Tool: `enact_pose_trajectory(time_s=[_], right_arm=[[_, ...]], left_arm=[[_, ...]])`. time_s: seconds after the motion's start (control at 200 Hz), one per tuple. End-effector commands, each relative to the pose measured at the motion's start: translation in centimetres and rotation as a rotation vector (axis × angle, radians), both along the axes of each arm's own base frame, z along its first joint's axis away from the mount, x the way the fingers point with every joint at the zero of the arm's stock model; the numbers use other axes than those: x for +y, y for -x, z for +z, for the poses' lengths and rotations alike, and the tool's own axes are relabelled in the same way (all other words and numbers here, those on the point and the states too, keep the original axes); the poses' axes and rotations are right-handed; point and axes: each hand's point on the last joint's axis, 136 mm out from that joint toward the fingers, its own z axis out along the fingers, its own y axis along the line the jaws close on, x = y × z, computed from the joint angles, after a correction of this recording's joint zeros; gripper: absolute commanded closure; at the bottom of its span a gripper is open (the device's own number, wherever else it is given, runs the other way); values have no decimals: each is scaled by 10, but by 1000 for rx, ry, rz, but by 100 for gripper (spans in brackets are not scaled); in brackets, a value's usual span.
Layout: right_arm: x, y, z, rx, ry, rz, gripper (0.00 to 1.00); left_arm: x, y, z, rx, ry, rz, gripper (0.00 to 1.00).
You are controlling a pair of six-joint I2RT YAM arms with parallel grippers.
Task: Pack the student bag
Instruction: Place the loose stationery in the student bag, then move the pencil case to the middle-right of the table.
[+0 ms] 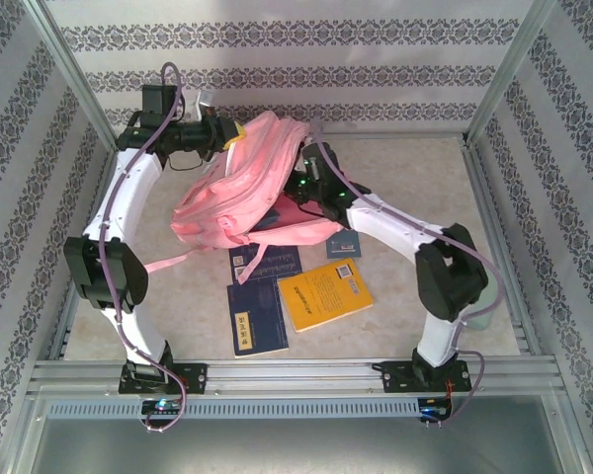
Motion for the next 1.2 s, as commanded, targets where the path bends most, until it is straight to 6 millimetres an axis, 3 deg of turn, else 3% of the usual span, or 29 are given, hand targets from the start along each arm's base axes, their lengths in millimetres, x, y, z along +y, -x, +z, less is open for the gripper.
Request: enact_pose_trajectory(time_s=[0.0, 0.115, 0.225, 0.325, 0.455, 0.575, 0.68, 0.839, 1.064, 1.194], right_arm=[[-25, 13, 40, -131, 9, 18, 2], [-59, 26, 44, -141, 118, -29, 3], [-112, 37, 30, -93, 329, -179, 4], [-186, 53, 13, -20, 600, -375, 2], [-293, 84, -11, 112, 933, -613, 2], [-370, 114, -24, 210, 1090, -812, 2], [-428, 142, -58, 397, 1040, -966, 2], [-474, 163, -97, 581, 1020, -1040, 2], [-495, 160, -134, 727, 1030, -985, 2], [-507, 169, -153, 829, 1031, -965, 2]], left_arm=[[26, 6, 47, -173, -31, 77, 100], [46, -1, 33, -142, -49, 160, 100], [58, -3, 25, -145, -105, 237, 100], [57, -7, 16, -138, -91, 254, 100], [45, -10, -10, -96, -115, 219, 100], [32, -10, -31, -71, -141, 190, 100], [26, -12, -49, -35, -136, 175, 100], [22, -13, -58, -11, -114, 161, 100], [19, -13, -57, -8, -86, 148, 100], [19, -11, -56, -11, -88, 149, 100]])
